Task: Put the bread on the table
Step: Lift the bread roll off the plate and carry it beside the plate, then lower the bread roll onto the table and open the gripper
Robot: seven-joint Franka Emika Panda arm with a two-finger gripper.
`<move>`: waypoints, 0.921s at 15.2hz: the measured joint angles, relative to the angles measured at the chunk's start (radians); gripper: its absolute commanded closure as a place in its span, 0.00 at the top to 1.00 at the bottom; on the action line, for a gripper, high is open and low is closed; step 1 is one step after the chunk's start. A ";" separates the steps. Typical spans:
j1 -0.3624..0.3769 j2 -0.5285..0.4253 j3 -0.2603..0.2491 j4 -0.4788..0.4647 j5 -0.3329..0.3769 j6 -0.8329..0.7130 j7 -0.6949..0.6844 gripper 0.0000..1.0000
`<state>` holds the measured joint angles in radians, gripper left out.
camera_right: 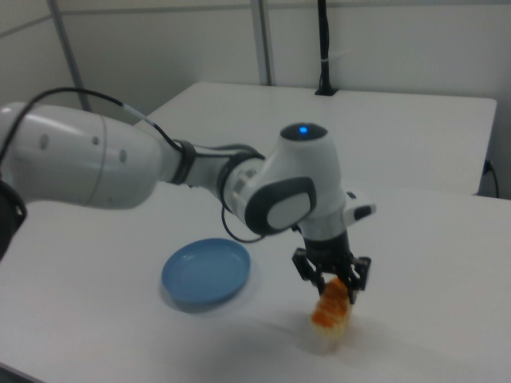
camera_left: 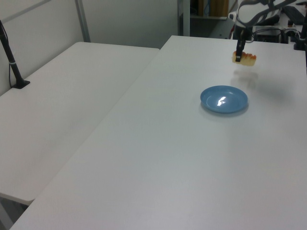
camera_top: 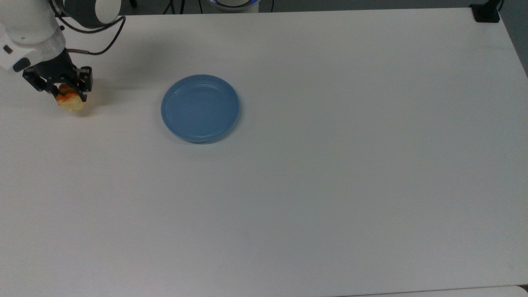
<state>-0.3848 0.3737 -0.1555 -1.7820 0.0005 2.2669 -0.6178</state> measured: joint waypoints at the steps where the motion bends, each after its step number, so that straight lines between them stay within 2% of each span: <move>1: -0.007 0.029 0.000 0.001 0.000 0.038 0.000 0.59; 2: -0.015 0.062 0.000 0.002 0.000 0.084 0.000 0.62; 3: -0.019 0.077 0.000 0.004 0.000 0.100 0.000 0.86; 4: -0.021 0.087 0.000 0.010 0.000 0.106 0.000 1.00; 11: -0.032 0.078 0.000 0.037 0.000 0.106 0.006 1.00; 14: -0.029 0.014 0.006 0.050 0.003 0.059 0.146 1.00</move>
<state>-0.4137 0.3875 -0.1490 -1.7317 0.0037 2.3264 -0.4720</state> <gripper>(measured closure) 0.000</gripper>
